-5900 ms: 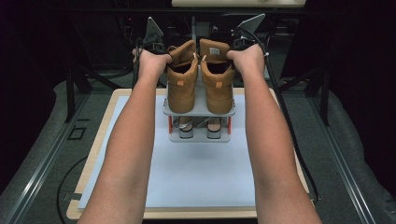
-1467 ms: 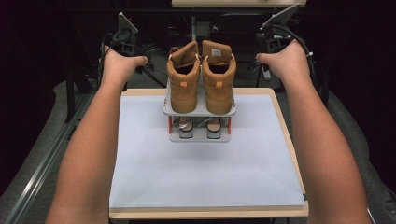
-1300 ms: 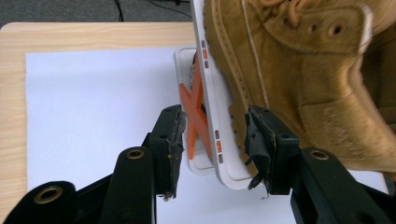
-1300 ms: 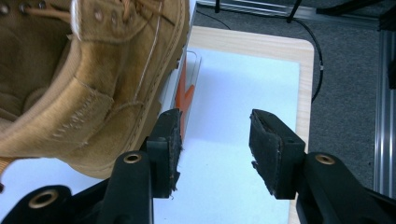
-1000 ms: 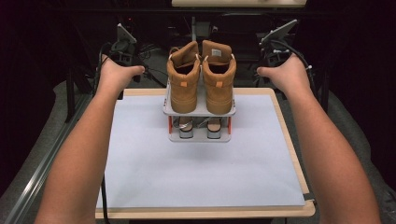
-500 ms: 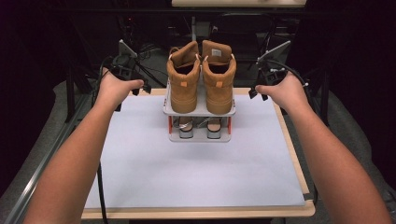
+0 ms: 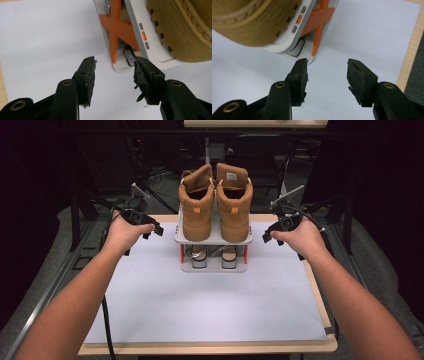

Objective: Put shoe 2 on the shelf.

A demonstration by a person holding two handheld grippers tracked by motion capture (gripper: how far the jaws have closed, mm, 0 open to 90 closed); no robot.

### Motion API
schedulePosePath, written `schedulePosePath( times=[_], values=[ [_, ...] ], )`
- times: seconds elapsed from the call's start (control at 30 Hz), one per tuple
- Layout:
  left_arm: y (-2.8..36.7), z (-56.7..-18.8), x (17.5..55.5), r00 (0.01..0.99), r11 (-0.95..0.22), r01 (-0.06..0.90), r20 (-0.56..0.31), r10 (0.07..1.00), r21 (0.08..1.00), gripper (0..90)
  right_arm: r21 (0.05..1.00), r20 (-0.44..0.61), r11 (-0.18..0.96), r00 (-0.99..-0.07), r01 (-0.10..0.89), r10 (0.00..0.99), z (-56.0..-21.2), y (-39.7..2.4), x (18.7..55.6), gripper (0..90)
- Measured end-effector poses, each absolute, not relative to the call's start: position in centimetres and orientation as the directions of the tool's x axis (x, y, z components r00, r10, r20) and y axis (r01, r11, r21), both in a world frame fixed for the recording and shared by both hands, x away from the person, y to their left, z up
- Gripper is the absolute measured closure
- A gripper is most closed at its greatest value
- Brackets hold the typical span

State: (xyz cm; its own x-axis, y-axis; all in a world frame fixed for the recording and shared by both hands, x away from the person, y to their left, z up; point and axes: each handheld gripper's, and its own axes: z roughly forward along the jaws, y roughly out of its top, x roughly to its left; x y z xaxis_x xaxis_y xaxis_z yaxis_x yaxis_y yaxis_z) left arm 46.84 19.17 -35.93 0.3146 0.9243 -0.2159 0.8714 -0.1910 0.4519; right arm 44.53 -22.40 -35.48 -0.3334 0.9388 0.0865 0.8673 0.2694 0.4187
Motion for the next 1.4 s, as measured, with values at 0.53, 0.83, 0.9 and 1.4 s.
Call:
schedulePosePath(
  times=[0.53, 0.83, 0.9, 1.4],
  values=[
    [18.9, -41.4, 42.9, 0.431, -0.302, 0.843, -0.225, 0.874, 0.445, 51.1, 0.409, 0.034, 0.350, -0.397, 0.843, 0.917, -41.0, -22.5, 42.0, 50.4],
    [18.9, -44.7, 40.7, 0.467, -0.331, 0.824, -0.221, 0.856, 0.460, 50.6, 0.403, 0.037, 0.358, -0.406, 0.842, 0.913, -44.1, -23.1, 40.4, 52.7],
    [19.0, -45.4, 40.4, 0.463, -0.314, 0.822, -0.237, 0.854, 0.474, 50.5, 0.384, 0.055, 0.356, -0.406, 0.852, 0.912, -44.5, -23.2, 40.1, 55.0],
    [19.7, -49.9, 37.9, 0.496, -0.362, 0.788, -0.166, 0.852, 0.497, 45.4, 0.517, 0.119, 0.293, -0.406, 0.805, 0.906, -48.8, -23.8, 36.4, 50.3]
  ],
)
